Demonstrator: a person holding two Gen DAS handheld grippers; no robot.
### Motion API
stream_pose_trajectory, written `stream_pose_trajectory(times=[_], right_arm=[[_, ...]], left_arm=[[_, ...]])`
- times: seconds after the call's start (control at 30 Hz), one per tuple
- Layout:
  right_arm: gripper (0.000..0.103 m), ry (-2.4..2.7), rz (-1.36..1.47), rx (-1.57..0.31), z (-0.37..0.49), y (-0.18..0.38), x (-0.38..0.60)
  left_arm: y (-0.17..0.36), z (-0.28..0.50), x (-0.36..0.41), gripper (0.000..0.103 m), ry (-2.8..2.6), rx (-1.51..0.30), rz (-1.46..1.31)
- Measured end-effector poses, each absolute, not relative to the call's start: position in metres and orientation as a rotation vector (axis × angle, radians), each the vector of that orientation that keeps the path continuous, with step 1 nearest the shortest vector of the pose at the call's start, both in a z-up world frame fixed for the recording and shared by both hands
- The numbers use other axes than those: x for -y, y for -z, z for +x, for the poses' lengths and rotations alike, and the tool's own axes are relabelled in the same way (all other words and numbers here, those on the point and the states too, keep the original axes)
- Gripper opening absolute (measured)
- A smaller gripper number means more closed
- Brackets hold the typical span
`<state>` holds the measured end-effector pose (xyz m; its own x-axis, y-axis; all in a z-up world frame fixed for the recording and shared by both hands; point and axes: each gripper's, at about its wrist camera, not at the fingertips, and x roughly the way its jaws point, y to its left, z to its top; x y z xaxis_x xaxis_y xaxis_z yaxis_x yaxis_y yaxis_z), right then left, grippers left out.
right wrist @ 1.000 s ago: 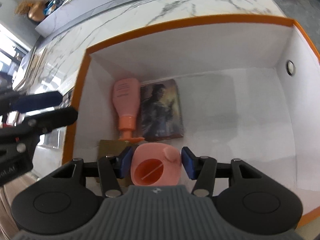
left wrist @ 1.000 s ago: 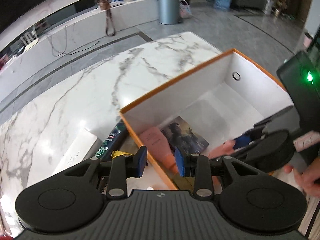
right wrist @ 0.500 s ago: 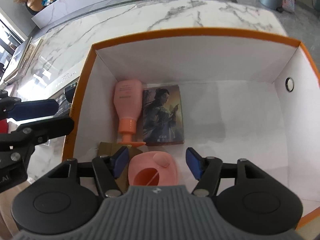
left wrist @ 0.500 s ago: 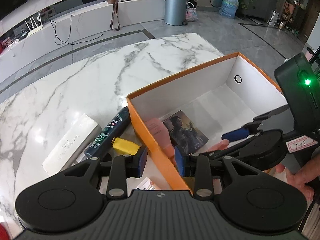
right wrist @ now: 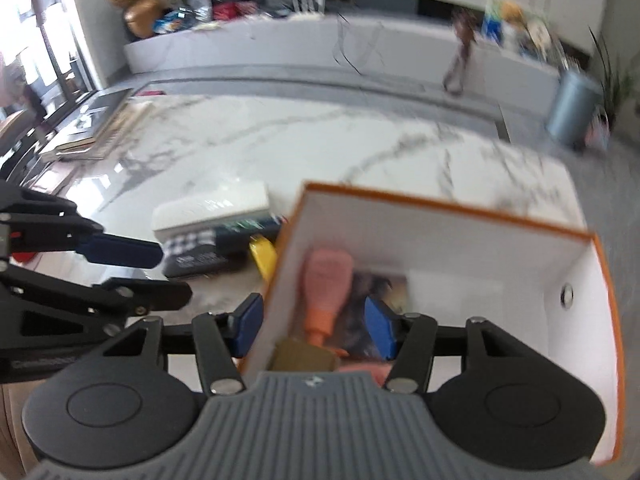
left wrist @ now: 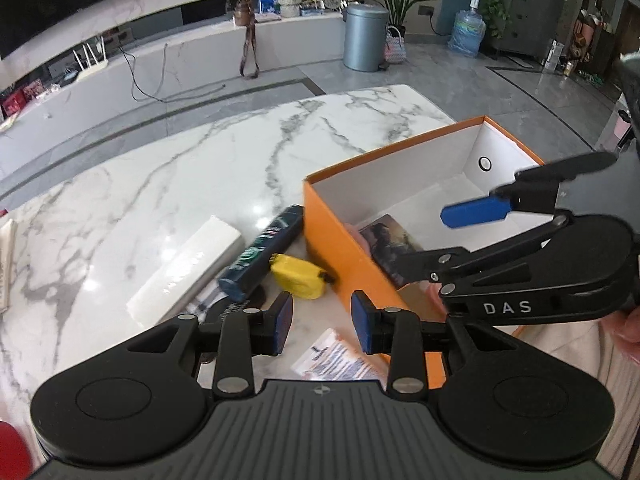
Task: Organize rigid objects
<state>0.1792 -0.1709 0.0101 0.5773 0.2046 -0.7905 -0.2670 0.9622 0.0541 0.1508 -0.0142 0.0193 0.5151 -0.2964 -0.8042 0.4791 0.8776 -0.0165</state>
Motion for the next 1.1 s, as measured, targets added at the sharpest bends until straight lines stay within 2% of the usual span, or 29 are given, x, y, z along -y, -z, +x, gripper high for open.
stream_pose_trajectory(times=[0.17, 0.23, 0.3, 0.33, 0.4, 0.57, 0.67, 0.73, 1.1], right_arm=[[0.057, -0.369, -0.115, -0.869, 0.171, -0.017, 0.148], [0.056, -0.41, -0.097, -0.871, 0.171, -0.017, 0.143], [0.056, -0.412, -0.131, -0.893, 0.173, -0.016, 0.132], [0.056, -0.412, -0.153, -0.905, 0.173, -0.016, 0.126], [0.057, -0.429, -0.199, -0.926, 0.173, -0.015, 0.113], [0.057, -0.486, -0.354, -0.983, 0.175, -0.003, 0.076], [0.054, -0.523, -0.472, -1.025, 0.175, 0.01, 0.05], [0.049, -0.548, -0.553, -1.071, 0.175, 0.023, 0.034], [0.051, -0.522, -0.801, -1.368, 0.188, 0.089, 0.005]], left_arm=[[-0.019, 0.139, -0.007, 0.043, 0.404, -0.846, 0.253], [-0.019, 0.137, -0.018, 0.047, 0.395, -0.837, 0.242], [-0.016, 0.135, -0.027, 0.064, 0.361, -0.82, 0.259], [-0.014, 0.132, -0.031, 0.068, 0.342, -0.793, 0.279], [-0.01, 0.127, -0.036, 0.081, 0.301, -0.759, 0.321], [-0.006, 0.135, -0.059, 0.079, 0.301, -0.814, 0.261], [-0.002, 0.143, -0.07, 0.071, 0.321, -0.862, 0.223], [0.004, 0.145, -0.073, 0.07, 0.326, -0.889, 0.237], [0.036, 0.145, -0.08, 0.07, 0.332, -0.979, 0.229]])
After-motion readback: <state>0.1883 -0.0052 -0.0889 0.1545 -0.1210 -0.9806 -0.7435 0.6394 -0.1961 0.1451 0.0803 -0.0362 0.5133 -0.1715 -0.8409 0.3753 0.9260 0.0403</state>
